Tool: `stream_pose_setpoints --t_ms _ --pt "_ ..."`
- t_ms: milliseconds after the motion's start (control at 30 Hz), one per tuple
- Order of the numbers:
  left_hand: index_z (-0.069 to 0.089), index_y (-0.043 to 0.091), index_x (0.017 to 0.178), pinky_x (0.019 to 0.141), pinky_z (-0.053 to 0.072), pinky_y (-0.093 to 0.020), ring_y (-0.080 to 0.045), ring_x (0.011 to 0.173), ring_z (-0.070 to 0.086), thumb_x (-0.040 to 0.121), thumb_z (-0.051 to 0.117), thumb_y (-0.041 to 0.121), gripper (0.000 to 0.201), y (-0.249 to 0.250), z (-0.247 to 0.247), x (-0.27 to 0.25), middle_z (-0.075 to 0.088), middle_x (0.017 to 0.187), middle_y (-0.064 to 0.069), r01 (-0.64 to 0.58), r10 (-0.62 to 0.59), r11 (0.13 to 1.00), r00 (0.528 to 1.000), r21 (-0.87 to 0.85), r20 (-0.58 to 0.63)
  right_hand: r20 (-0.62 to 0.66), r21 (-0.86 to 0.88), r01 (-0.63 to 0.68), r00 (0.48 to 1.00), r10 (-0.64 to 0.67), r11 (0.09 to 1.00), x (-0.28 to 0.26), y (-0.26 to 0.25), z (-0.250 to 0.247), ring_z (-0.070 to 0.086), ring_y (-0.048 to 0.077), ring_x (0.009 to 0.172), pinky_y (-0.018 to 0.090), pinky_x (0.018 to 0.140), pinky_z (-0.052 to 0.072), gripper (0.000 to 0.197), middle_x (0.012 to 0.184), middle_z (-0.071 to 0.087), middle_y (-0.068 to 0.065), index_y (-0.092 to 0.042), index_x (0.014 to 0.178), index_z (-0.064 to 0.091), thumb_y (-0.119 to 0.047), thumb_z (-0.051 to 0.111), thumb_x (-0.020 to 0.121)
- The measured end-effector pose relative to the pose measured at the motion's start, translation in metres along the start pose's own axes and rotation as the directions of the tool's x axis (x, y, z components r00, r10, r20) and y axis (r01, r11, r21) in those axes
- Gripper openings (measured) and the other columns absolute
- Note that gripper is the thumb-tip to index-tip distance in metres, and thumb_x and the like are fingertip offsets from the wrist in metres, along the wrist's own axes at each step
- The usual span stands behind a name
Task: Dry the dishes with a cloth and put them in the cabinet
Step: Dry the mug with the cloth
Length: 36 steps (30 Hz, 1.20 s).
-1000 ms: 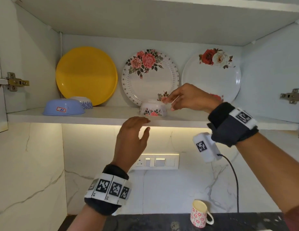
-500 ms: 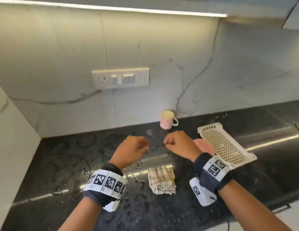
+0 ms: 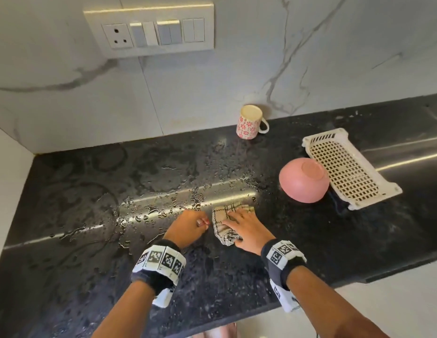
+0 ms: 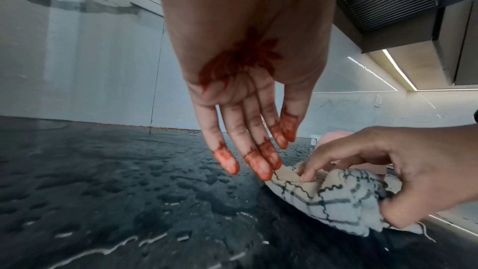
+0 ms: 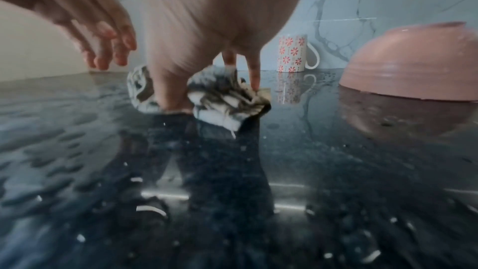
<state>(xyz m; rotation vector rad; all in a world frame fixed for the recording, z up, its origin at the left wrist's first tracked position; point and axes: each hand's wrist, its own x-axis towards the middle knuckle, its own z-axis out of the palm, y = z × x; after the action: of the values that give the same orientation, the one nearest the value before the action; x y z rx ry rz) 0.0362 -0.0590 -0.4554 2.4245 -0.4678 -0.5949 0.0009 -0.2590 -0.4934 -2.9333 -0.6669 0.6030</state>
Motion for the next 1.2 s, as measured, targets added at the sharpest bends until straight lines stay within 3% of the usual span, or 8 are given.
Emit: stream_pose_setpoints --t_ms 67,167,233,333,500,633,867,1200 --pt "0.069 0.006 0.1 0.08 0.047 -0.021 -0.011 0.081 0.057 0.087 0.053 0.005 0.021 0.0 -0.003 0.01 0.07 0.098 -0.008 0.004 -0.004 1.0 1.0 0.001 0.005 -0.088 -0.023 0.006 0.996 -0.008 1.0 0.006 0.002 -0.004 0.053 0.038 0.114 0.054 0.091 0.043 0.05 0.119 0.06 0.016 -0.011 0.124 0.055 -0.016 0.067 0.075" --pt "0.069 0.007 0.1 0.081 0.048 -0.024 -0.015 0.084 0.06 0.087 0.055 0.006 0.019 0.005 -0.014 0.032 0.069 0.1 -0.009 0.008 -0.008 1.0 1.0 0.006 0.012 -0.234 0.328 -0.054 0.963 0.137 0.943 0.014 0.01 -0.026 0.058 0.033 0.104 0.038 0.085 0.042 0.036 0.111 0.063 0.017 -0.004 0.119 0.055 -0.016 0.056 0.086" --pt "0.067 0.007 0.102 0.086 0.049 -0.029 -0.016 0.087 0.06 0.087 0.057 0.008 0.018 0.012 -0.026 0.052 0.068 0.103 -0.01 -0.016 0.016 1.0 1.0 0.016 -0.003 -0.332 0.631 -0.068 0.877 0.348 0.773 0.017 0.02 -0.05 0.061 0.027 0.086 0.032 0.073 0.043 0.026 0.095 0.066 0.013 -0.002 0.106 0.059 -0.016 0.058 0.084" --pt "0.058 0.007 0.117 0.095 0.042 -0.029 -0.02 0.108 0.055 0.087 0.061 0.015 0.031 0.023 -0.046 0.091 0.058 0.122 -0.01 -0.025 0.027 0.999 0.999 0.047 -0.031 -0.376 0.853 -0.023 0.666 0.644 0.522 0.022 0.045 -0.083 0.056 0.017 0.076 0.033 0.071 0.048 0.015 0.084 0.064 0.009 0.0 0.096 0.062 -0.006 0.059 0.083" --pt "0.037 0.011 0.137 0.106 0.034 -0.047 -0.029 0.131 0.034 0.085 0.063 0.029 0.06 0.044 -0.074 0.179 0.038 0.141 -0.009 -0.046 0.06 0.99 0.993 0.137 -0.102 -0.391 0.89 0.012 0.534 0.75 0.455 0.027 0.094 -0.109 0.06 0.018 0.076 0.027 0.066 0.051 0.009 0.082 0.064 0.01 0.001 0.091 0.062 0.0 0.061 0.081" --pt "0.028 0.012 0.141 0.107 0.03 -0.051 -0.032 0.134 0.026 0.084 0.064 0.035 0.071 0.063 -0.074 0.248 0.027 0.147 -0.012 -0.055 0.1 0.968 0.979 0.243 -0.18 -0.41 0.89 0.054 0.533 0.74 0.453 0.022 0.118 -0.103 0.057 0.006 0.067 0.009 0.057 0.046 0.008 0.074 0.062 0.004 -0.002 0.085 0.062 0.004 0.061 0.08" --pt "0.026 0.025 0.143 0.107 0.027 -0.055 -0.035 0.136 0.021 0.078 0.069 0.041 0.08 0.084 -0.055 0.324 0.02 0.151 -0.011 -0.075 0.12 0.985 0.943 0.156 -0.309 -0.409 0.886 0.066 0.58 0.704 0.46 0.012 0.133 -0.074 0.058 0.001 0.066 0.012 0.059 0.047 0.009 0.073 0.065 0.004 -0.001 0.083 0.064 0.006 0.06 0.079" --pt "0.028 0.005 0.137 0.096 0.038 -0.049 -0.038 0.125 0.034 0.074 0.072 0.046 0.087 0.102 -0.041 0.336 0.024 0.141 -0.016 0.082 -0.052 0.994 0.927 0.067 -0.371 -0.378 0.899 0.053 0.594 0.71 0.435 0.01 0.138 -0.069 0.051 -0.003 0.053 0.01 0.051 0.041 0.005 0.063 0.058 0.0 0.003 0.08 0.062 0.006 0.058 0.079"
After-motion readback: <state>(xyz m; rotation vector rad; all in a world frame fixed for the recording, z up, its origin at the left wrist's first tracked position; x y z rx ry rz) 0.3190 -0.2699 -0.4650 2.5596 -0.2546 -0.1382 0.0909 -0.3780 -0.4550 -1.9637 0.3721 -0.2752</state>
